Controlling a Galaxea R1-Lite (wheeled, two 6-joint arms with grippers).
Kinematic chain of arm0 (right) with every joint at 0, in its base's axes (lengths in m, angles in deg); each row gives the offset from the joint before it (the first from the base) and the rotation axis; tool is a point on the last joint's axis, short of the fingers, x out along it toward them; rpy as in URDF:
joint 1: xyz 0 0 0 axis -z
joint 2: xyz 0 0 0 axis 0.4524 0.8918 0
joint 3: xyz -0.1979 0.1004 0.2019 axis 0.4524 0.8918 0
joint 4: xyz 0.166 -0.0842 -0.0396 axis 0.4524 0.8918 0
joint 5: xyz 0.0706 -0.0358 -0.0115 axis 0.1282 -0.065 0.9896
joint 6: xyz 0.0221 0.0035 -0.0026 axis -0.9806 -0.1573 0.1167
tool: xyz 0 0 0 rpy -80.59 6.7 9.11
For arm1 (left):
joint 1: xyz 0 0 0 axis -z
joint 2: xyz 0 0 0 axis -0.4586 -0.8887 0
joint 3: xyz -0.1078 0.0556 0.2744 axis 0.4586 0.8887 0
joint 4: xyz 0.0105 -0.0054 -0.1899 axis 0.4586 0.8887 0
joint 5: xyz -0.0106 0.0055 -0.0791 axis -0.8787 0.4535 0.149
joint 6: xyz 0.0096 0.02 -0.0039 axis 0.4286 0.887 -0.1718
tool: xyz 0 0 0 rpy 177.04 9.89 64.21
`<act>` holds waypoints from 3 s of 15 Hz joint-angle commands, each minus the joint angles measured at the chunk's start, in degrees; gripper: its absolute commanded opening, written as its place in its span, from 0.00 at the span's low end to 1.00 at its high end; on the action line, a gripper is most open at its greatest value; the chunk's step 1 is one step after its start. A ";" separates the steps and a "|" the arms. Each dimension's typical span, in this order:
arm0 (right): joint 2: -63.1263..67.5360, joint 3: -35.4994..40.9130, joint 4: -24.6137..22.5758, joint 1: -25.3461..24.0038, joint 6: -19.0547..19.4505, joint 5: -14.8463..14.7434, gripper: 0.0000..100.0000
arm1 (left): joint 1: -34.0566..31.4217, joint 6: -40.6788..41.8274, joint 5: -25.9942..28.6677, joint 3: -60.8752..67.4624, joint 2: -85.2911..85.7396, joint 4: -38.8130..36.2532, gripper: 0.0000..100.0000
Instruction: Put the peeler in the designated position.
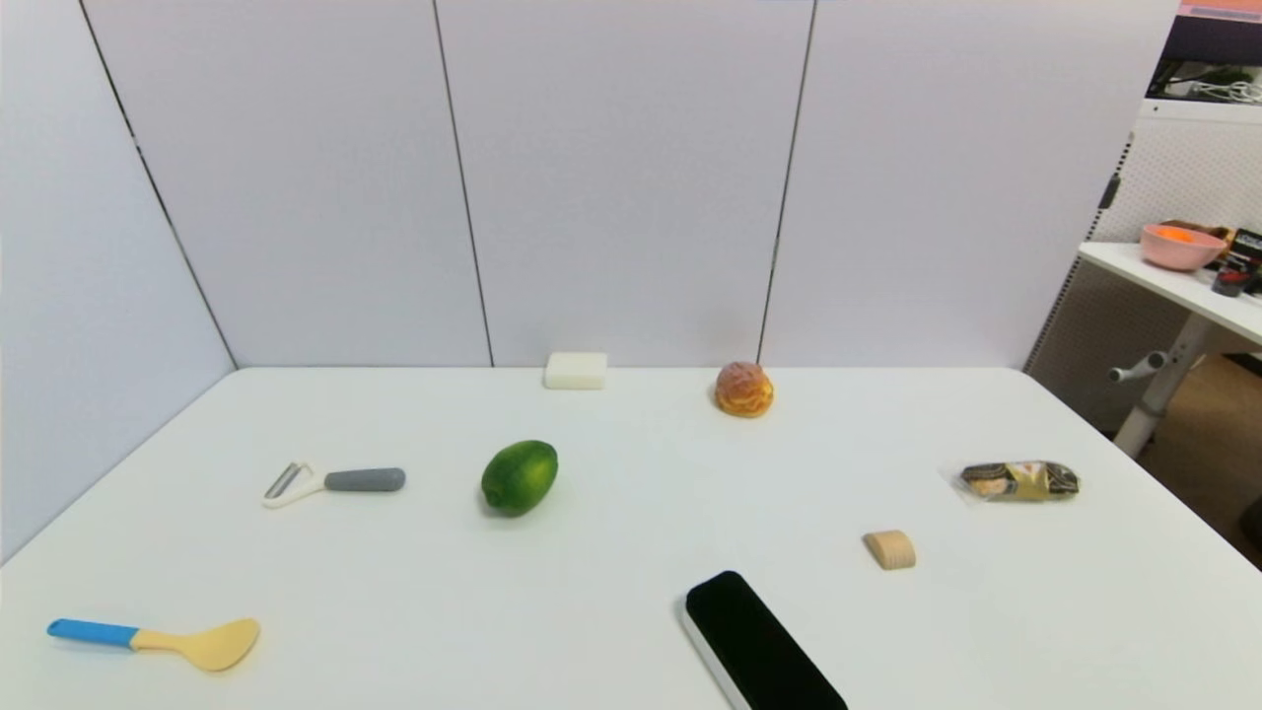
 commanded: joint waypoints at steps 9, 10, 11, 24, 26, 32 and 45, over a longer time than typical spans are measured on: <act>0.07 0.00 0.07 -0.01 -0.07 -0.01 1.00 | -0.01 -0.05 -0.02 0.01 -0.07 0.03 1.00; 0.07 0.00 0.07 -0.01 -0.07 -0.01 1.00 | -0.01 -0.05 -0.02 0.01 -0.07 0.03 1.00; 0.07 0.00 0.07 -0.01 -0.07 -0.01 1.00 | -0.01 -0.05 -0.02 0.01 -0.07 0.03 1.00; 0.07 0.00 0.07 -0.01 -0.07 -0.01 1.00 | 0.26 4.17 0.68 -21.08 -28.29 0.29 1.00; 0.07 0.00 0.07 -0.01 -0.07 -0.01 1.00 | 1.31 8.56 0.95 -30.40 -41.03 2.05 1.00; 0.07 0.00 0.07 -0.01 -0.07 -0.01 1.00 | 1.14 19.02 4.90 -58.26 -73.29 10.75 1.00; 0.07 0.00 0.07 -0.01 -0.07 -0.01 1.00 | 1.14 21.30 12.02 -82.43 -110.29 18.05 1.00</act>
